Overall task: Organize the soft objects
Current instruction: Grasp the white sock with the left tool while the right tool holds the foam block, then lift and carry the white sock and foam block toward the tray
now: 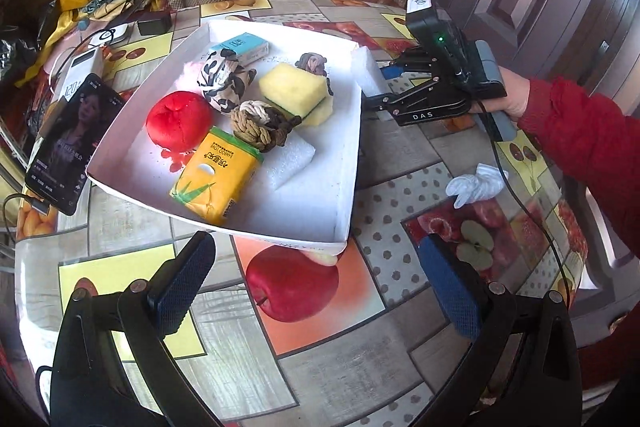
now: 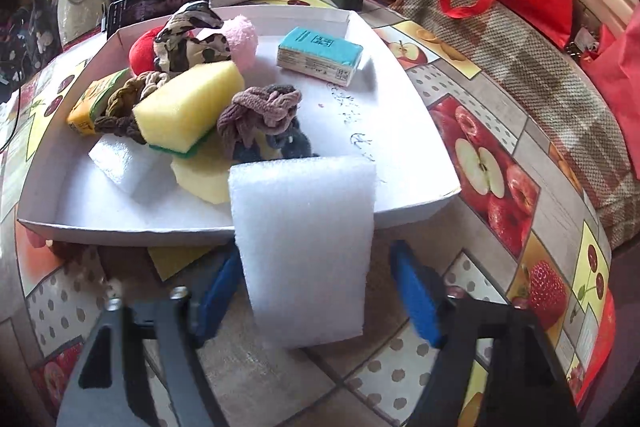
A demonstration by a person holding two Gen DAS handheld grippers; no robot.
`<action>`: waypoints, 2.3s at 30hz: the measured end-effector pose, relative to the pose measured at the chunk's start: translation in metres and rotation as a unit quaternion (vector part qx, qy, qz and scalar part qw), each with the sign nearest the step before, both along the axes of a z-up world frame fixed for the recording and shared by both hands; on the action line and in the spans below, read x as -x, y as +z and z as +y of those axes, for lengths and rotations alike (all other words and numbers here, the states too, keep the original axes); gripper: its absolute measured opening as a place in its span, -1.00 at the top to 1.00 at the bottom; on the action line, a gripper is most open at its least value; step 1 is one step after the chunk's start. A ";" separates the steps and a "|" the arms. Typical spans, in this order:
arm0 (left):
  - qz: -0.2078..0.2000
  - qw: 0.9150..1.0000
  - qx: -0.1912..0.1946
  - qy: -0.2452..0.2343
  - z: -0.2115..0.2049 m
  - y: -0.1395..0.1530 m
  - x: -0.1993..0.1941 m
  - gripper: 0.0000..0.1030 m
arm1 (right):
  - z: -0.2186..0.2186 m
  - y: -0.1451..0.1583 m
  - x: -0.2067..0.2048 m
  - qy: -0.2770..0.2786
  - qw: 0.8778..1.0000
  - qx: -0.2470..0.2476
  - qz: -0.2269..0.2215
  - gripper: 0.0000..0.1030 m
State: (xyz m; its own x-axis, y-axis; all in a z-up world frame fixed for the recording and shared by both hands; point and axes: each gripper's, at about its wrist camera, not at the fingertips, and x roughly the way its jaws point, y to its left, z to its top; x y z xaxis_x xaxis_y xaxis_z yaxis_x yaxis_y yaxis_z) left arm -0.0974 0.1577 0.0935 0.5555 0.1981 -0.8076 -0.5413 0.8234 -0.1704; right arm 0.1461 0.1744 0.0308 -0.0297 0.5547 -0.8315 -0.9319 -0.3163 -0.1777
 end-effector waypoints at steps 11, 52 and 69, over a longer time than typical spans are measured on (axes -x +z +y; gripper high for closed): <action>0.026 0.986 -0.026 -0.161 -0.047 -0.015 -0.098 -0.99 | -0.124 0.067 -0.047 -0.163 0.967 -0.139 0.139 0.05; -0.171 0.976 -0.117 -0.071 -0.055 0.118 -0.031 0.38 | -0.235 0.178 0.045 -0.367 0.885 -0.274 0.080 0.05; -0.237 0.955 -0.179 -0.010 -0.021 0.182 0.068 0.38 | -0.192 0.223 0.111 -0.310 0.896 -0.316 0.043 0.05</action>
